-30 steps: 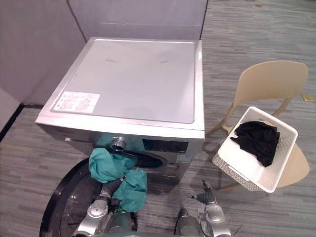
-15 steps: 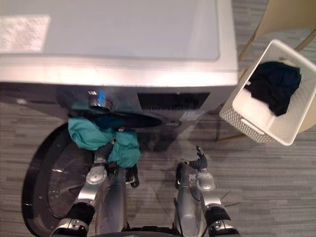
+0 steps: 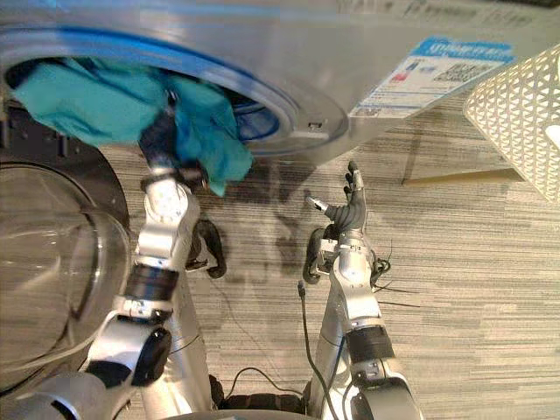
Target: Pick up the laundry basket with both hands and put the clothes into the washing machine.
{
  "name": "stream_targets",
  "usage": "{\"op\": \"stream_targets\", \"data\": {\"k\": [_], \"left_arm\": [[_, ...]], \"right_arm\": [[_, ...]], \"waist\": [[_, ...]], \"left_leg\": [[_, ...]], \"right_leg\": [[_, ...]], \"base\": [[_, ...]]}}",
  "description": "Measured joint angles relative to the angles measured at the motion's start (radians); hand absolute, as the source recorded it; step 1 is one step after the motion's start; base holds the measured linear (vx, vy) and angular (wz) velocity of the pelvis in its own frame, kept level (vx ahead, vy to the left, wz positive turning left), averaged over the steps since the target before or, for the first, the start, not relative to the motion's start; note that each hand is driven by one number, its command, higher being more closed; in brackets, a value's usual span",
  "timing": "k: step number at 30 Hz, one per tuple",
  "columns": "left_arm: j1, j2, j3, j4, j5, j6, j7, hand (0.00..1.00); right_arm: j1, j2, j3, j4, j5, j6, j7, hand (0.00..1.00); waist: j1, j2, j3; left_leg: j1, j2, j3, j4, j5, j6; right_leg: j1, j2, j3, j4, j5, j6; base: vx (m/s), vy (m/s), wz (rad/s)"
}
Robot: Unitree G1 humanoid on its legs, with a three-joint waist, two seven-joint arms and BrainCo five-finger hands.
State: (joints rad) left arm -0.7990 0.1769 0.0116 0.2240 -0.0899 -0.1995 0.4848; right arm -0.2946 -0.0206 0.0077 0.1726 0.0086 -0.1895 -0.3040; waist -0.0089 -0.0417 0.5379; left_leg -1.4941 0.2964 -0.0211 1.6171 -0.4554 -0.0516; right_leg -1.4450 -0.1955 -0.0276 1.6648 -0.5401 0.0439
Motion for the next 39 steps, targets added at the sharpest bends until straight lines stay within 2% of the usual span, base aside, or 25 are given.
{"op": "stream_targets", "data": {"k": [5,9,10,12,14,17,20,22,23,24,26,27,29,33,35,39], "left_arm": [[-0.265,0.158,-0.007,-0.04,0.044,0.0,0.067,1.0],[-0.406,0.23,-0.012,-0.029,0.065,0.005,0.104,1.0],[-0.436,0.231,-0.012,-0.017,0.065,0.013,0.11,0.0],[-0.47,0.241,-0.013,0.011,0.064,0.019,0.109,0.0],[-0.526,0.267,-0.013,0.114,0.063,0.024,0.094,0.0],[-0.563,0.277,-0.014,0.211,0.069,0.044,0.033,0.0],[-0.595,0.277,-0.045,0.349,0.182,0.089,-0.05,0.0],[-0.605,0.277,-0.092,0.473,0.384,0.146,-0.179,0.0],[-0.604,0.276,-0.104,0.497,0.427,0.155,-0.211,0.0],[-0.605,0.276,-0.127,0.535,0.505,0.172,-0.279,0.0],[-0.605,0.276,-0.145,0.567,0.574,0.186,-0.365,0.0],[-0.605,0.279,-0.149,0.567,0.578,0.189,-0.379,0.0],[-0.607,0.294,-0.161,0.567,0.583,0.191,-0.399,0.0],[-0.613,0.312,-0.161,0.561,0.582,0.191,-0.389,0.0],[-0.613,0.32,-0.157,0.516,0.563,0.191,-0.363,0.0],[-0.513,0.306,-0.095,0.392,0.496,0.171,-0.292,0.0]], "right_arm": [[0.024,0.017,-0.002,-0.073,-0.029,-0.004,0.016,0.0],[0.025,0.038,-0.005,-0.112,-0.03,-0.014,0.026,0.0],[0.026,0.039,-0.009,-0.117,-0.029,-0.024,0.029,0.0],[0.027,0.04,-0.012,-0.117,-0.029,-0.029,0.046,0.0],[0.027,0.04,-0.017,-0.116,-0.028,-0.03,0.057,0.0],[0.026,0.041,-0.022,-0.11,-0.025,-0.034,0.071,0.0],[0.024,0.041,-0.026,-0.098,-0.017,-0.037,0.092,0.0],[0.02,0.041,-0.029,-0.096,-0.014,-0.041,0.117,0.0],[0.019,0.041,-0.029,-0.096,-0.011,-0.041,0.124,0.0],[0.018,0.041,-0.028,-0.097,0.003,-0.042,0.14,0.0],[0.018,0.041,-0.027,-0.096,0.021,-0.043,0.166,0.0],[0.018,0.04,-0.027,-0.096,0.023,-0.043,0.173,0.0],[0.018,0.039,-0.021,-0.086,0.03,-0.043,0.178,0.0],[0.025,0.031,-0.02,-0.056,0.04,-0.043,0.178,0.0],[0.033,0.031,-0.025,-0.056,0.04,-0.048,0.176,0.0],[0.047,0.036,-0.029,-0.04,0.032,-0.049,0.173,0.0]], "waist": [[-0.013,-0.001,-0.001],[-0.035,-0.004,-0.002],[-0.036,-0.005,-0.002],[-0.036,-0.005,-0.002],[-0.036,-0.006,-0.002],[-0.034,-0.009,-0.004],[-0.034,-0.015,-0.007],[-0.036,-0.015,-0.007],[-0.037,-0.015,-0.007],[-0.04,-0.016,-0.007],[-0.042,-0.019,-0.008],[-0.042,-0.019,-0.008],[-0.04,-0.026,-0.012],[-0.038,-0.058,-0.032],[-0.037,-0.071,-0.041],[-0.034,-0.071,-0.043]], "left_leg": [[-0.033,0.004,-0.012,0.017,0.004,-0.001],[-0.069,0.009,-0.025,0.042,0.002,-0.002],[-0.072,0.011,-0.025,0.045,0.001,0.0],[-0.072,0.015,-0.025,0.046,0.001,0.0],[-0.072,0.017,-0.029,0.045,0.002,0.0],[-0.072,0.017,-0.029,0.042,0.002,-0.001],[-0.072,0.017,-0.03,0.039,0.003,-0.002],[-0.073,0.019,-0.029,0.038,0.003,-0.002],[-0.074,0.019,-0.029,0.038,0.003,-0.002],[-0.075,0.019,-0.029,0.037,0.003,-0.002],[-0.075,0.024,-0.029,0.037,0.003,-0.002],[-0.075,0.026,-0.028,0.037,0.003,-0.002],[-0.074,0.038,-0.029,0.034,0.002,-0.002],[-0.065,0.05,-0.028,0.02,0.006,-0.008],[-0.062,0.05,-0.029,0.006,0.011,-0.015],[-0.009,0.05,-0.026,-0.035,0.015,-0.021]], "right_leg": [[-0.034,0.005,-0.005,0.02,-0.002,-0.011],[-0.057,0.009,-0.014,0.034,-0.002,-0.012],[-0.059,0.013,-0.014,0.036,-0.002,-0.012],[-0.06,0.018,-0.014,0.036,-0.002,-0.012],[-0.06,0.019,-0.016,0.038,-0.001,-0.013],[-0.061,0.019,-0.019,0.037,-0.001,-0.013],[-0.061,0.02,-0.021,0.034,-0.001,-0.014],[-0.061,0.022,-0.024,0.028,0.0,-0.015],[-0.061,0.022,-0.025,0.026,0.001,-0.015],[-0.061,0.023,-0.026,0.024,0.001,-0.016],[-0.061,0.027,-0.026,0.021,0.001,-0.016],[-0.061,0.028,-0.026,0.02,0.001,-0.016],[-0.061,0.037,-0.025,0.016,0.005,-0.023],[-0.061,0.04,-0.028,0.008,0.011,-0.034],[-0.058,0.04,-0.034,-0.003,0.013,-0.038],[-0.001,0.039,-0.049,-0.043,0.015,-0.042]], "base": [[0.02,-0.053,-0.02],[0.04,-0.028,-0.05],[0.05,-0.034,-0.03],[0.03,-0.039,-0.04],[0.01,-0.041,-0.01],[0.01,-0.04,0.02],[0.03,-0.03,0.0],[0.06,-0.025,-0.04],[0.05,-0.015,-0.04],[0.04,-0.012,-0.03],[0.06,-0.023,-0.05],[0.05,-0.022,-0.07],[0.04,-0.029,-0.1],[0.03,-0.041,-0.07],[0.04,-0.05,0.01],[0.06,-0.039,0.03]]}}
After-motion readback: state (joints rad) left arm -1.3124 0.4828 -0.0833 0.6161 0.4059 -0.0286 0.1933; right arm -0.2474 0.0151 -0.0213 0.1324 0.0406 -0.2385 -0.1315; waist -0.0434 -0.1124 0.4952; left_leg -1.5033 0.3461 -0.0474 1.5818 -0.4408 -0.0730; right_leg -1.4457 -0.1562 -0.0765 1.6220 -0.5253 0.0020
